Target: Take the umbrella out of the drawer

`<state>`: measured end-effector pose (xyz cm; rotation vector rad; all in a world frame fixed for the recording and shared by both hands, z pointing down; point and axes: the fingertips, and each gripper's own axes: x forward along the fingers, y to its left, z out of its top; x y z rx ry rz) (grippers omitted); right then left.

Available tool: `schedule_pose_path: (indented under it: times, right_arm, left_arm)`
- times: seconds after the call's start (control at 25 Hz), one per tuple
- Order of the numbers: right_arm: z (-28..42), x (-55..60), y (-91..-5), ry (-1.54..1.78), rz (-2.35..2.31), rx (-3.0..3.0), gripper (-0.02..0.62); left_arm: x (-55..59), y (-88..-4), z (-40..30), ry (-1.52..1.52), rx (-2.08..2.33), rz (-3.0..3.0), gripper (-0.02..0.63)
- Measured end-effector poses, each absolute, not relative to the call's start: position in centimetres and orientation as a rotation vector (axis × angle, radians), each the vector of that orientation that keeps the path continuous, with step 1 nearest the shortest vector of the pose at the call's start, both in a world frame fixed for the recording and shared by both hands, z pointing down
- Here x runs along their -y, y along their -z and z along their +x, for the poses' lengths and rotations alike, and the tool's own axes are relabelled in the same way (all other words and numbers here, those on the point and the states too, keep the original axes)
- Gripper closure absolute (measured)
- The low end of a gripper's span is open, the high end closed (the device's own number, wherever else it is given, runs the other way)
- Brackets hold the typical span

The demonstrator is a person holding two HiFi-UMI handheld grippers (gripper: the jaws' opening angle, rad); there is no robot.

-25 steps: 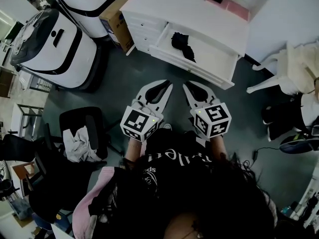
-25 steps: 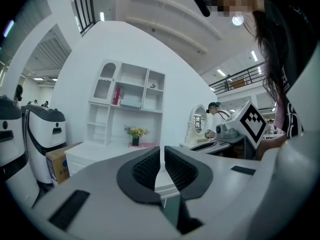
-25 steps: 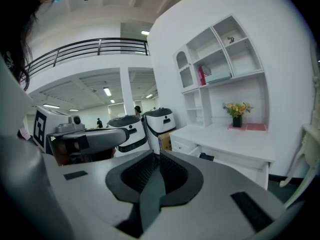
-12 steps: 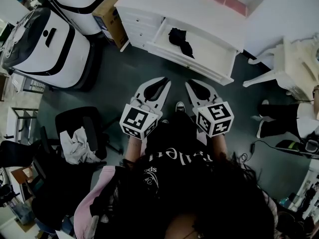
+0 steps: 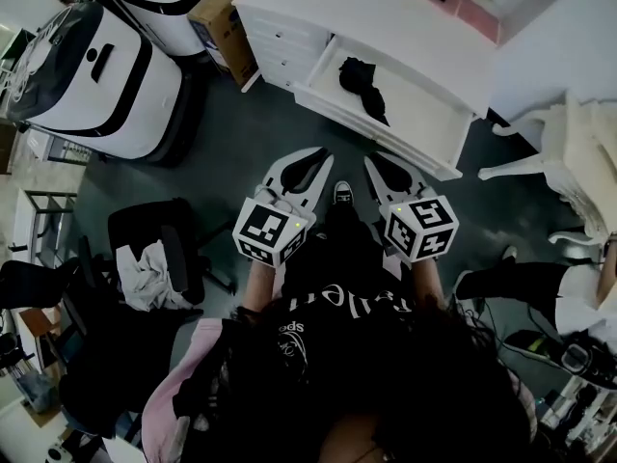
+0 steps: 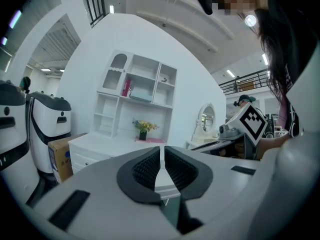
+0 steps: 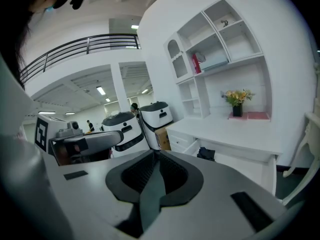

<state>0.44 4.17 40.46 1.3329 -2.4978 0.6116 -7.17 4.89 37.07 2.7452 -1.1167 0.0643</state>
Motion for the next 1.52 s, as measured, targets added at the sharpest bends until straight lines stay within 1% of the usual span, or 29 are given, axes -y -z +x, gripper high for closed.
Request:
schedule_pose_path:
  times: [0.28, 0.76, 1.12, 1.52]
  right_arm:
    - [3.1, 3.4, -41.3, -0.593, 1.323, 2.466, 0.529]
    - [7.1, 14.2, -43.3, -0.645, 1.269, 2.459, 0.529]
    - [9.4, 18.8, -45.9, -0.666, 1.224, 2.438, 0.529]
    - [10.2, 20.5, -47.2, -0.685, 1.202, 2.415, 0.528]
  left_arm:
    - [2.4, -37.2, -5.6, -0.089, 1.16, 2.717, 0.58]
    - [12.4, -38.0, 0.2, -0.184, 1.115, 2.715, 0.58]
    - [17.0, -39.1, 2.3, -0.243, 1.139, 2.694, 0.58]
    - [18.7, -39.1, 3.0, -0.257, 1.148, 2.697, 0.58]
